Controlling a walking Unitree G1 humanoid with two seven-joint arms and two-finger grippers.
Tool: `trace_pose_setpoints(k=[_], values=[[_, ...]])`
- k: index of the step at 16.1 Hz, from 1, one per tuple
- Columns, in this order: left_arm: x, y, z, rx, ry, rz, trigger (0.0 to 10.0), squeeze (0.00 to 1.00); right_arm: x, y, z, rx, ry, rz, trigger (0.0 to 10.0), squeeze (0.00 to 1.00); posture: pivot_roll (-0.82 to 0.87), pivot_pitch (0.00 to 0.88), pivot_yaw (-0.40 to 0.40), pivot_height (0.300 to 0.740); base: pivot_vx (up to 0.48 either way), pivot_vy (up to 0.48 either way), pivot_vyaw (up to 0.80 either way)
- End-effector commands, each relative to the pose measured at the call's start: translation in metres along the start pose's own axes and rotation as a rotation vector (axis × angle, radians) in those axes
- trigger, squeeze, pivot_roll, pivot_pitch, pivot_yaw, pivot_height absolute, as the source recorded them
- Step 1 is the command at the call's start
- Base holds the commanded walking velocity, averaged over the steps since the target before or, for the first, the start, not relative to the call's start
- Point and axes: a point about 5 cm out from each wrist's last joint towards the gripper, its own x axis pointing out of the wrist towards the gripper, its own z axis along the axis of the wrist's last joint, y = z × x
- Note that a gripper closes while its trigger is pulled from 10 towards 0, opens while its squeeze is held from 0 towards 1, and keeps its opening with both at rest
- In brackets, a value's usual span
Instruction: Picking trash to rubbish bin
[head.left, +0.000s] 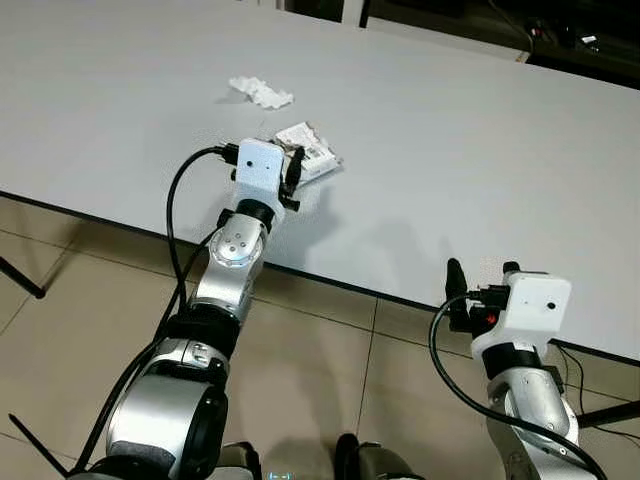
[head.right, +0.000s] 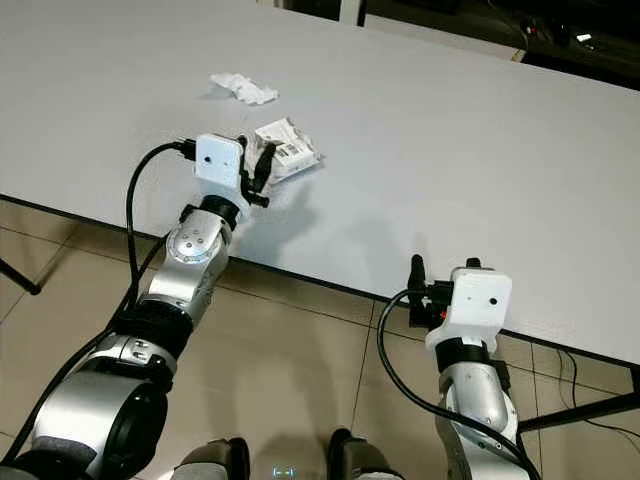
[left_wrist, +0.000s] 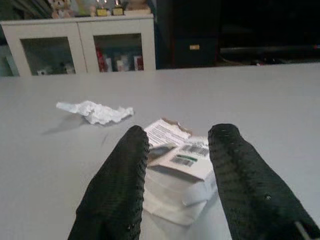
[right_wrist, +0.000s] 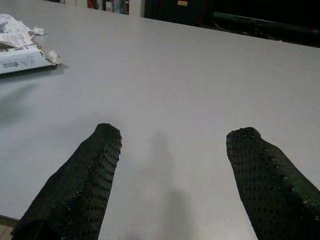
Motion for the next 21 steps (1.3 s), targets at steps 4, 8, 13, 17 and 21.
trace_pose_setpoints(k=[4, 8, 13, 17, 21], values=[[0.0004, -0.0088, -0.0008, -0.008, 0.021, -0.046, 10.0, 0.0, 0.0012, -0.0043, -0.0016, -0.023, -0.004, -0.017, 10.0, 0.0, 0.07, 0.126, -0.068, 0.74, 0.459, 0.0, 0.0], [0.0006, -0.0093, -0.0003, -0.01, 0.023, -0.054, 10.0, 0.0, 0.001, -0.0038, -0.0019, -0.025, -0.006, -0.017, 10.0, 0.0, 0.06, 0.123, -0.066, 0.74, 0.458, 0.0, 0.0], [0.0011, -0.0081, 0.0027, -0.02, 0.014, -0.045, 10.0, 0.0, 0.0016, -0.0028, -0.0023, -0.027, -0.008, -0.012, 10.0, 0.0, 0.07, 0.122, -0.068, 0.74, 0.369, 0.0, 0.0], [-0.0003, -0.005, 0.0012, -0.019, 0.021, -0.036, 10.0, 0.0, 0.0023, 0.0005, -0.0034, -0.027, -0.006, -0.002, 10.0, 0.0, 0.08, 0.127, -0.069, 0.74, 0.0, 0.0, 0.0], [-0.0017, -0.0075, -0.0033, -0.021, 0.05, -0.036, 10.0, 0.0, 0.0026, 0.0018, -0.0038, -0.03, -0.007, 0.002, 10.0, 0.0, 0.08, 0.129, -0.069, 0.74, 0.0, 0.0, 0.0]])
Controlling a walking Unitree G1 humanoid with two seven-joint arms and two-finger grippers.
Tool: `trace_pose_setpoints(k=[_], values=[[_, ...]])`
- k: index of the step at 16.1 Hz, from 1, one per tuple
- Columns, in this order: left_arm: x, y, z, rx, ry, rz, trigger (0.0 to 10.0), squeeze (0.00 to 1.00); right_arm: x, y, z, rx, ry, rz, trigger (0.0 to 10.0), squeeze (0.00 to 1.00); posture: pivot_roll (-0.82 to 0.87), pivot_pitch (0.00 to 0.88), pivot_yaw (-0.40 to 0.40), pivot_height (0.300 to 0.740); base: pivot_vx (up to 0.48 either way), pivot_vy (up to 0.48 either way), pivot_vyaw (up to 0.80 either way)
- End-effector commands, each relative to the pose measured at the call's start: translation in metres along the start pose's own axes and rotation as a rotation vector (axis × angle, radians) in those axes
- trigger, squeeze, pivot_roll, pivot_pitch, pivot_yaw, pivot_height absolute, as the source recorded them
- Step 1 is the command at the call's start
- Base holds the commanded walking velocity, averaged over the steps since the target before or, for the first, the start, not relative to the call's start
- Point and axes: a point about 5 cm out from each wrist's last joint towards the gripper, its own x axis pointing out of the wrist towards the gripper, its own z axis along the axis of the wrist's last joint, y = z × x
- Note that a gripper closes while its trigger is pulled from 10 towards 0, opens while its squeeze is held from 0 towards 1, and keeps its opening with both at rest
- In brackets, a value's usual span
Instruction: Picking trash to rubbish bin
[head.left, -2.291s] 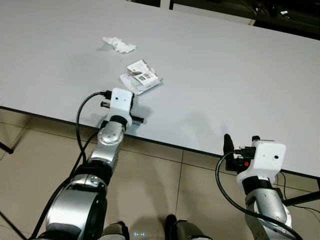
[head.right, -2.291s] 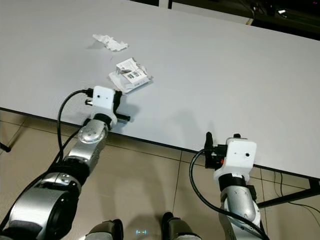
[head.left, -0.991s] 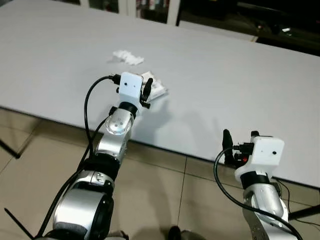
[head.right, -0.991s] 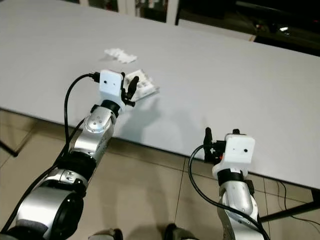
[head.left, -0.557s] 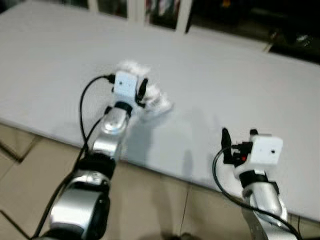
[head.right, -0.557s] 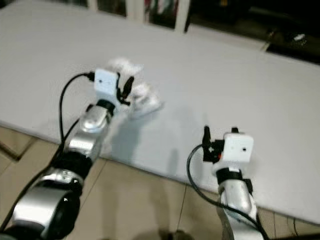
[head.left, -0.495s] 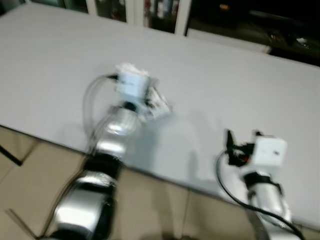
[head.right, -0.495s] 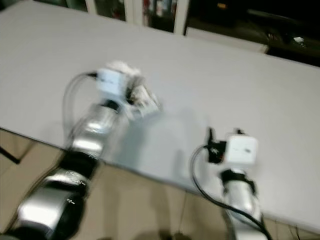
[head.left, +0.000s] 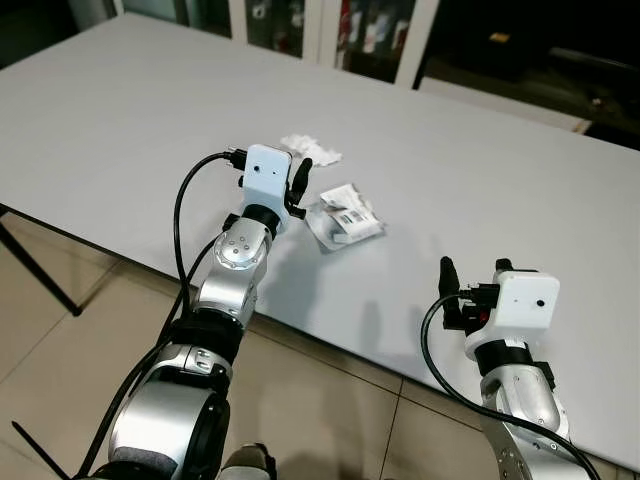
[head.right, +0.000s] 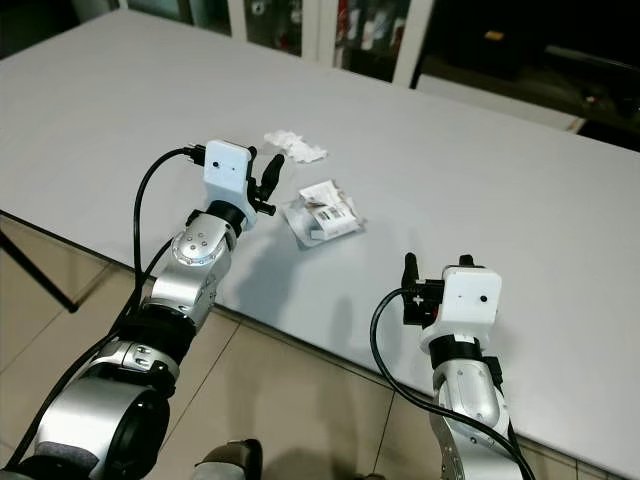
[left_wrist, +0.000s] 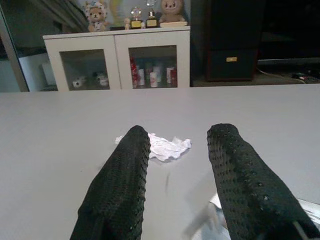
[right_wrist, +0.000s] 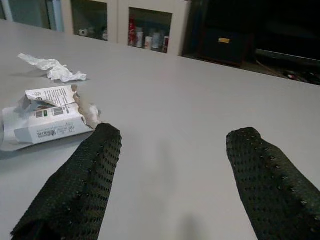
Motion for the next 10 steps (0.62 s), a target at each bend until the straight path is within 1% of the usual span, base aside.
trace_pose_setpoints(k=[1, 3, 4, 5, 8, 10], values=[[0.0, -0.003, -0.002, 0.014, 0.02, -0.009, 10.0, 0.0, -0.001, -0.003, -0.001, -0.015, 0.002, -0.013, 10.0, 0.0, 0.08, 0.129, -0.069, 0.74, 0.0, 0.0, 0.0], [-0.001, -0.003, -0.01, 0.015, 0.074, 0.024, 10.0, 0.0, -0.002, -0.003, -0.002, -0.017, 0.006, -0.011, 10.0, 0.0, 0.08, 0.136, -0.072, 0.74, 0.0, 0.0, 0.0], [-0.001, -0.003, -0.012, 0.002, 0.087, 0.024, 10.0, 0.75, -0.002, -0.004, -0.002, -0.018, 0.007, -0.011, 10.0, 0.0, 0.08, 0.135, -0.073, 0.74, 0.0, 0.0, 0.0], [-0.002, -0.004, -0.013, -0.013, 0.089, 0.014, 10.0, 1.0, -0.002, -0.004, -0.002, -0.018, 0.007, -0.011, 10.0, 0.0, 0.08, 0.135, -0.073, 0.74, 0.0, 0.0, 0.0], [-0.002, -0.007, -0.016, -0.027, 0.108, -0.005, 10.0, 1.0, -0.001, -0.004, -0.002, -0.019, 0.005, -0.011, 10.0, 0.0, 0.08, 0.136, -0.073, 0.74, 0.0, 0.0, 0.0], [-0.002, -0.01, -0.02, -0.035, 0.14, -0.019, 10.0, 1.0, -0.001, -0.004, -0.002, -0.019, 0.005, -0.011, 10.0, 0.0, 0.08, 0.136, -0.073, 0.74, 0.0, 0.0, 0.0]])
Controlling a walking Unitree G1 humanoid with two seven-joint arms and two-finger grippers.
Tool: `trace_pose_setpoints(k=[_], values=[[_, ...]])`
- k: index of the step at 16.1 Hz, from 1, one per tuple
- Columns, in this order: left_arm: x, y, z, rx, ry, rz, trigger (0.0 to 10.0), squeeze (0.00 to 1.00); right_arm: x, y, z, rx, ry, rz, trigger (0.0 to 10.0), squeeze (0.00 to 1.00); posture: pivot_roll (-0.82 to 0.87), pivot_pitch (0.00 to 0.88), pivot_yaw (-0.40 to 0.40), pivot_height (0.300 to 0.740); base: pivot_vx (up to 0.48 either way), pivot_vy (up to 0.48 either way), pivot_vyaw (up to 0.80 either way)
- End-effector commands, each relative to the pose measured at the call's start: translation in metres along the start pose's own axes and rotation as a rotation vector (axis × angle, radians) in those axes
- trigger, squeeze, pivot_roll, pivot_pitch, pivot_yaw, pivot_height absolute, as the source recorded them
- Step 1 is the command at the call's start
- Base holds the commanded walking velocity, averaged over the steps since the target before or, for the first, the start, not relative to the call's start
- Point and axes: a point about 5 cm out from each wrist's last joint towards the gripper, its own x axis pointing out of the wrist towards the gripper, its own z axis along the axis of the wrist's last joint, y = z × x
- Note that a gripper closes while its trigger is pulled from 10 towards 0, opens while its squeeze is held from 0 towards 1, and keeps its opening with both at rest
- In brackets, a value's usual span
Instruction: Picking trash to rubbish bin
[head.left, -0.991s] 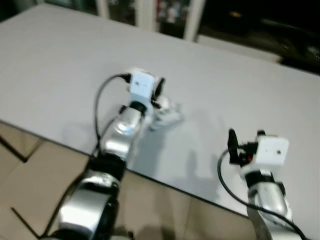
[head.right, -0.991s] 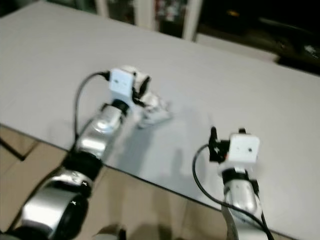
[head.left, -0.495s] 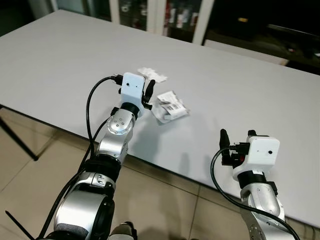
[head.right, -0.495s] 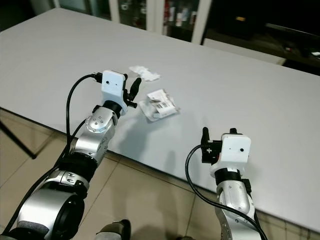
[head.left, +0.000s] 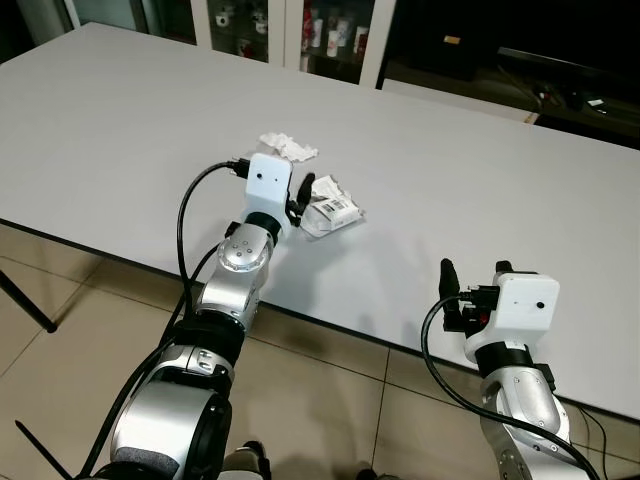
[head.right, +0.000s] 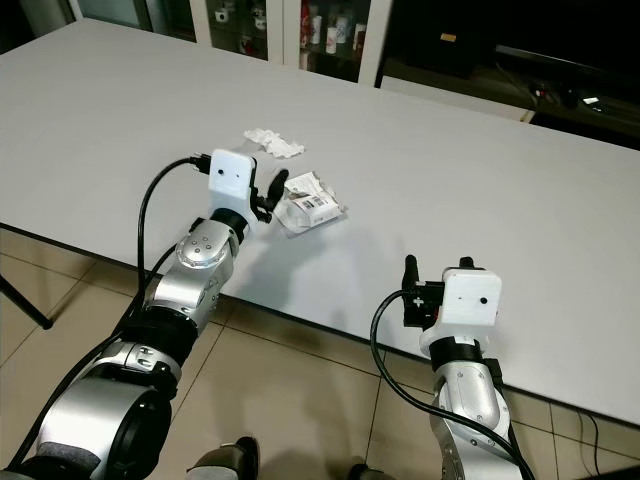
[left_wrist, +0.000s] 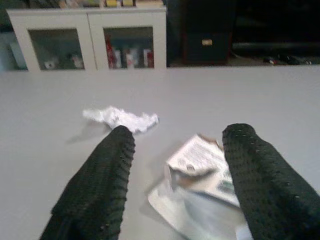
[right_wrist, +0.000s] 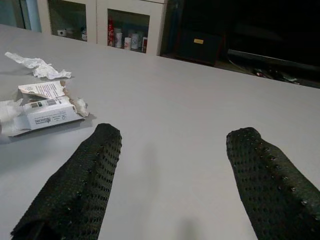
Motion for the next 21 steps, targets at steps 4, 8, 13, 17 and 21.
trace_pose_setpoints(k=[4, 8, 13, 17, 21], values=[[0.0003, -0.0082, -0.0094, -0.024, 0.067, -0.04, 10.0, 1.0, -0.0006, -0.0024, -0.0011, -0.016, 0.002, -0.011, 10.0, 0.0, 0.08, 0.139, -0.071, 0.74, 0.0, 0.0, 0.0], [0.0012, -0.0114, -0.0099, -0.015, 0.085, -0.079, 10.0, 0.0, -0.0006, -0.0016, -0.0013, -0.015, 0.003, -0.009, 10.0, 0.0, 0.08, 0.14, -0.071, 0.74, 0.237, 0.0, 0.0], [0.0014, -0.0107, -0.0101, -0.017, 0.088, -0.084, 10.0, 0.0, 0.0, -0.0006, -0.0016, -0.014, 0.001, -0.009, 10.0, 0.0, 0.08, 0.139, -0.069, 0.74, 0.48, 0.0, 0.0], [0.0023, -0.012, -0.0087, -0.011, 0.083, -0.091, 10.0, 0.0, 0.001, -0.001, -0.0003, -0.013, -0.006, -0.011, 10.0, 0.0, 0.08, 0.134, -0.066, 0.74, 0.48, 0.0, 0.0], [0.0024, -0.012, -0.0069, -0.016, 0.067, -0.095, 10.0, 0.0, 0.0024, 0.0002, -0.0003, -0.018, -0.01, -0.007, 10.0, 0.0, 0.08, 0.131, -0.068, 0.74, 0.36, 0.0, 0.0]])
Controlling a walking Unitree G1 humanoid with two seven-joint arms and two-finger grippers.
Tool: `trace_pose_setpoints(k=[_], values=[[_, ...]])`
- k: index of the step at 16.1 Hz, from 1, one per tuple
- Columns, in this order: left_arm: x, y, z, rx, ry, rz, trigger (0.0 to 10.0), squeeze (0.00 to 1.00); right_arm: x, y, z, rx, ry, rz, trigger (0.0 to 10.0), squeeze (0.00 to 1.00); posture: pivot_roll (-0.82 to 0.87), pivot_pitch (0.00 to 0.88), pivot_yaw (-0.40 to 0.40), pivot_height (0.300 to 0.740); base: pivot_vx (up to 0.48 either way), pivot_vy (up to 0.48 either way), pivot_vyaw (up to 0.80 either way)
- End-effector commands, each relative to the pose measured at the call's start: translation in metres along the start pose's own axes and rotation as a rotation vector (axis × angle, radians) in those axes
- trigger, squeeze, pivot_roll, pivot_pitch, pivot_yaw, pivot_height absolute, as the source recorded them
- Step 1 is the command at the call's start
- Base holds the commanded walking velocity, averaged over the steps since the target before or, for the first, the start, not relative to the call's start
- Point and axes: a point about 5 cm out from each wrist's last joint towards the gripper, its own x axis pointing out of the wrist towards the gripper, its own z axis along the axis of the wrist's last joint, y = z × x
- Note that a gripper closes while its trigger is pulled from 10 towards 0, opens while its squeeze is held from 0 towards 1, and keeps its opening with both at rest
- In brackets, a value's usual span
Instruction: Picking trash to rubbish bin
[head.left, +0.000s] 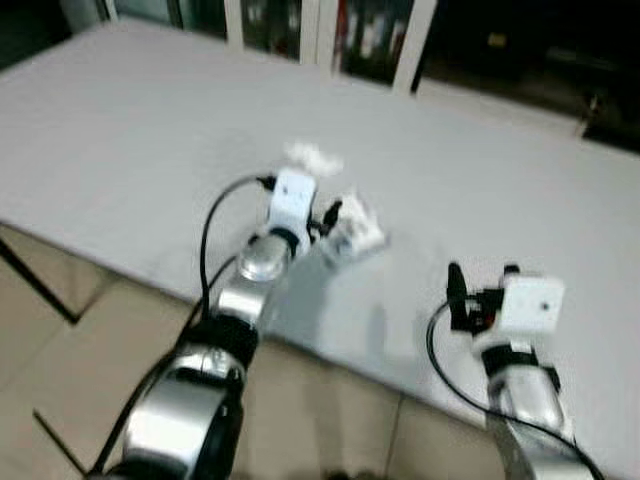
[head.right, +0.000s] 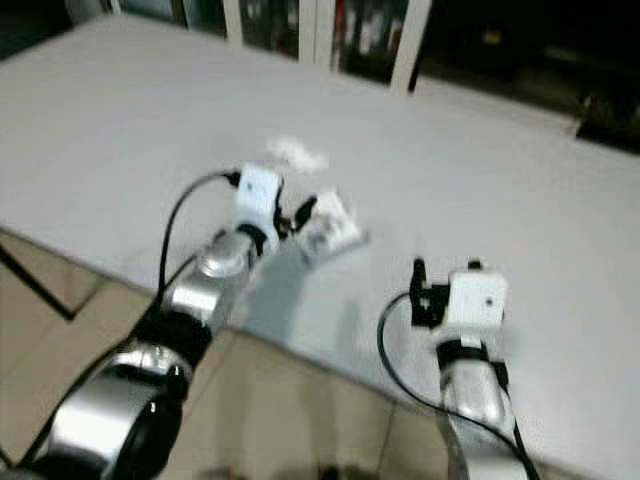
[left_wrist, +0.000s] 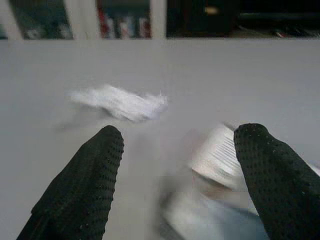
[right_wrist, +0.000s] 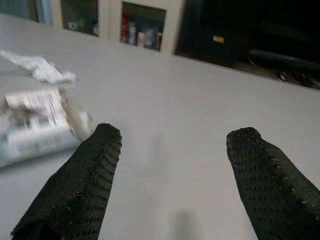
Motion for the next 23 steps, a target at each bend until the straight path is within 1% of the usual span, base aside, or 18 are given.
trace_pose_setpoints(k=[1, 2, 10, 11, 13, 14, 15, 19, 20, 23], values=[[-0.001, 0.008, 0.002, -0.009, -0.008, 0.016, 10.0, 0.0, 0.001, 0.004, 0.003, -0.004, -0.012, 0.008, 10.0, 0.0, 0.08, 0.131, -0.068, 0.74, 0.0, 0.0, 0.0], [-0.001, 0.009, 0.002, -0.025, -0.009, 0.018, 10.0, 0.0, 0.001, 0.004, 0.003, -0.005, -0.011, 0.011, 10.0, 0.0, 0.08, 0.13, -0.069, 0.74, 0.0, 0.0, -0.59], [-0.003, 0.015, 0.002, -0.032, -0.008, 0.034, 10.0, 0.0, 0.004, 0.006, 0.003, 0.001, -0.014, 0.022, 10.0, 0.0, 0.1, 0.127, -0.074, 0.74, 0.0, 0.0, -0.8], [-0.003, 0.017, 0.004, -0.036, -0.009, 0.041, 10.0, 0.0, 0.005, 0.006, 0.004, 0.001, -0.021, 0.024, 10.0, 0.0, 0.1, 0.127, -0.074, 0.74, 0.0, 0.0, 0.0], [-0.003, 0.021, 0.006, -0.014, 0.022, 0.071, 10.0, 0.0, 0.005, 0.006, 0.004, -0.005, -0.023, 0.028, 10.0, 0.0, 0.1, 0.129, -0.075, 0.74, 0.0, 0.0, 0.0], [-0.002, 0.024, 0.005, -0.031, 0.057, 0.085, 10.0, 0.0, 0.005, 0.006, 0.004, -0.005, -0.023, 0.03, 10.0, 0.0, 0.1, 0.133, -0.08, 0.74, 0.0, 0.0, 0.0], [-0.002, 0.025, 0.005, -0.047, 0.065, 0.093, 10.0, 0.0, 0.005, 0.007, 0.004, -0.005, -0.022, 0.034, 10.0, 0.0, 0.1, 0.134, -0.082, 0.74, 0.0, 0.0, 0.0], [-0.002, 0.031, 0.005, -0.026, 0.088, 0.129, 10.0, 0.0, 0.005, 0.008, 0.004, -0.006, -0.019, 0.043, 10.0, 0.0, 0.1, 0.139, -0.084, 0.74, 0.0, 0.0, 0.0], [-0.002, 0.032, 0.004, -0.024, 0.095, 0.134, 10.0, 0.0, 0.005, 0.008, 0.004, -0.007, -0.019, 0.043, 10.0, 0.0, 0.1, 0.139, -0.084, 0.74, 0.0, 0.0, 0.0], [-0.001, 0.028, -0.002, -0.032, 0.176, 0.107, 10.0, 0.0, 0.006, 0.008, 0.004, -0.008, -0.02, 0.041, 10.0, 0.0, 0.1, 0.138, -0.08, 0.74, 0.0, 0.0, 0.0]])
